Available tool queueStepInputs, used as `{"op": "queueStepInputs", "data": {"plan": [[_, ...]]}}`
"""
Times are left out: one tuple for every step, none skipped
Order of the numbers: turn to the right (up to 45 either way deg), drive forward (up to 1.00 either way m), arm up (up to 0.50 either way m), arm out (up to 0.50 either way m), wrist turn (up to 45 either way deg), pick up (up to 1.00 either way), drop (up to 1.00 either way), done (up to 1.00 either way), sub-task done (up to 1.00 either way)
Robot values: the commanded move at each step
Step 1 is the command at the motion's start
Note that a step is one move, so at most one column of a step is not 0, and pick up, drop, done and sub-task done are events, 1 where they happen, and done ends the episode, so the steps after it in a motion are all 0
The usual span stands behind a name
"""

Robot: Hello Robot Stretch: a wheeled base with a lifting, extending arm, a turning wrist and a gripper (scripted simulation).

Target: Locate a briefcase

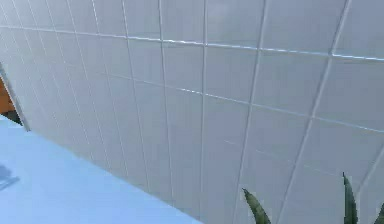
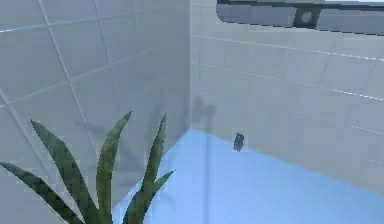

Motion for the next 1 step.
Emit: {"op": "queueStepInputs", "data": {"plan": [[-45.0,0.00,0.00,0.00,0.0,0.00,0.00,0.00,0.00]]}}
